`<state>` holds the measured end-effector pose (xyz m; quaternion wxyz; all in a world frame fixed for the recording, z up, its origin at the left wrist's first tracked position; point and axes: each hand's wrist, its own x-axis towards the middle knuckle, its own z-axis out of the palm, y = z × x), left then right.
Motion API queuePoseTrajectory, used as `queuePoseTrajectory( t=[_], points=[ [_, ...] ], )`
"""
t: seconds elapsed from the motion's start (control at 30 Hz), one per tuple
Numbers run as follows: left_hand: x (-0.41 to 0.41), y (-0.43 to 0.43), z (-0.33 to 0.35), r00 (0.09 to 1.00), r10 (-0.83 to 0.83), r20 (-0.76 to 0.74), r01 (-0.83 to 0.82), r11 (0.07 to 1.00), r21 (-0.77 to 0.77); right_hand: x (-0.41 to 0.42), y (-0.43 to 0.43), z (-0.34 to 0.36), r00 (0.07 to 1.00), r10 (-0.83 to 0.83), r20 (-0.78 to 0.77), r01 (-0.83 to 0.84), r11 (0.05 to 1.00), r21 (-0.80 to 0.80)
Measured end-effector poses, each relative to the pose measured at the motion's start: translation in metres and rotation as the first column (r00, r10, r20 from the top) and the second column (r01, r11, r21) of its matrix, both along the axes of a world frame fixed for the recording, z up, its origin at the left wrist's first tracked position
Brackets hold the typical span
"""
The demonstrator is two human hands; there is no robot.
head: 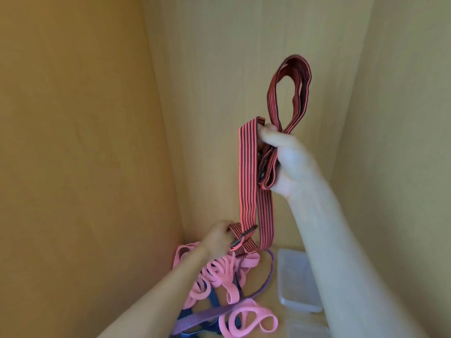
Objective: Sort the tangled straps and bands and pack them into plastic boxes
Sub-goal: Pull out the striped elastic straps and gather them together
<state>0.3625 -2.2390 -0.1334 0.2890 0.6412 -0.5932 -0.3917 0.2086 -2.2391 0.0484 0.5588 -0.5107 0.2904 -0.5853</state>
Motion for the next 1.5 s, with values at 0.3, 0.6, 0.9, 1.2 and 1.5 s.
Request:
queuePoseTrajectory(
  t=[0.3, 0.6, 0.9, 1.2, 1.5],
  points=[
    [0.023, -0.008, 0.036, 0.923, 0.089, -0.375, -0.058, 0.994, 0.093, -0.014, -0.003, -0.035, 0.996, 0.073, 0.042, -0.08, 0.976, 0.202],
    [0.06, -0.009, -0.017, 0.831, 0.398, -0.388, -0.289, 0.906, 0.309, -0.033, -0.007, -0.037, 0.998, 0.046, 0.032, -0.053, 0.964, 0.26],
    [0.047, 0.004, 0.009, 0.788, 0.009, -0.616, 0.216, 0.932, 0.29, -0.012, -0.014, -0.057, 0.994, 0.108, 0.013, -0.106, 0.94, 0.324],
    [0.023, 0.0, 0.014, 0.822, -0.165, -0.545, 0.244, 0.967, 0.074, 0.005, -0.013, -0.059, 0.909, 0.362, 0.206, -0.41, 0.862, 0.297],
    [0.011, 0.006, 0.021, 0.478, -0.202, -0.855, 0.459, 0.887, 0.047, 0.001, -0.028, -0.087, 0.948, 0.308, 0.075, -0.312, 0.865, 0.393]
  ],
)
